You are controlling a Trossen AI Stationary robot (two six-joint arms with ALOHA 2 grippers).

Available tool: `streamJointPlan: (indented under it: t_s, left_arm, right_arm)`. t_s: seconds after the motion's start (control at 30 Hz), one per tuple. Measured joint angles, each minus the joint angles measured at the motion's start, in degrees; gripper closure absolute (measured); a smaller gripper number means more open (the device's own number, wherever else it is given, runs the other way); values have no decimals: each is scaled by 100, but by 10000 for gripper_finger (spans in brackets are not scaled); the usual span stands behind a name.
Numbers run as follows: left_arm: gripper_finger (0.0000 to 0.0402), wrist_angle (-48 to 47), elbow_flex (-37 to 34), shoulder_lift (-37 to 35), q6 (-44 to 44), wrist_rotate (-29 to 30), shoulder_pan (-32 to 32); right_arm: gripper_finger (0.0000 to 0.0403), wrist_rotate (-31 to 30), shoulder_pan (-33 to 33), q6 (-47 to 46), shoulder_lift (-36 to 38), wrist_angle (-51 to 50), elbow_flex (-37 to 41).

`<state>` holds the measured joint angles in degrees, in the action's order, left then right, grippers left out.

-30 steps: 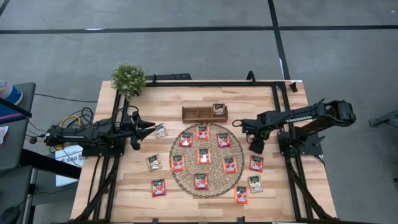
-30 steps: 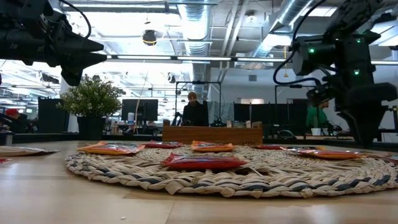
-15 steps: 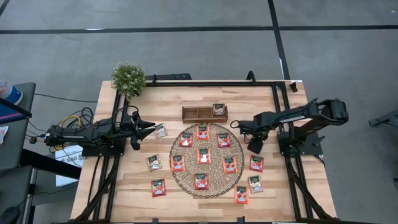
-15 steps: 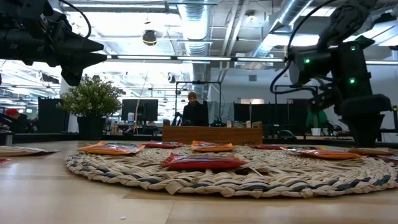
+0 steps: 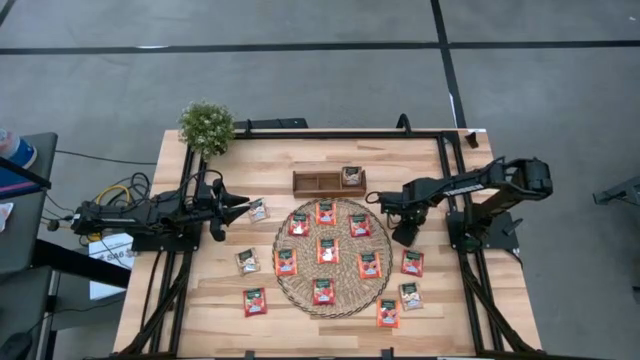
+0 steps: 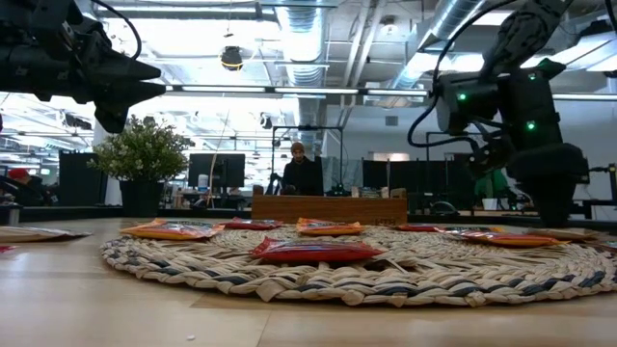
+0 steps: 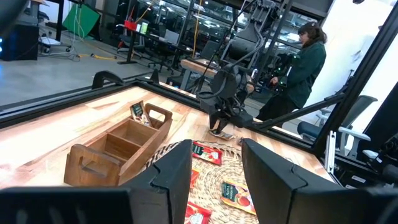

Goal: Pick & Place Tea
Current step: Put the brown tea bag into the right section of the wooden organizer

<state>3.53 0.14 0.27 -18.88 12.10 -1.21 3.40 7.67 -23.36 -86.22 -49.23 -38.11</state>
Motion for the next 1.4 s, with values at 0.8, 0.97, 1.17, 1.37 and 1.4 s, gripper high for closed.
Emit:
streamJointPlan:
  t_s: [0.8,0.97,1.17,1.37,1.4]
  left_arm:
    - [269,0,0,0,1,0,2]
    - [269,0,0,0,1,2,1]
    - [269,0,0,0,1,2,1]
    - [269,0,0,0,1,2,0]
    - [269,0,0,0,1,2,2]
  right_arm:
    - [402,-384,151,-218,-21,-1098,-710]
    - [402,-1031,-85,-170,-17,-1786,-1560]
    - [402,-1702,-292,-48,-12,-2316,-2620]
    - [403,-2429,-353,259,-3,-2565,-3476]
    - [403,-2508,-351,362,-2,-2576,-3583]
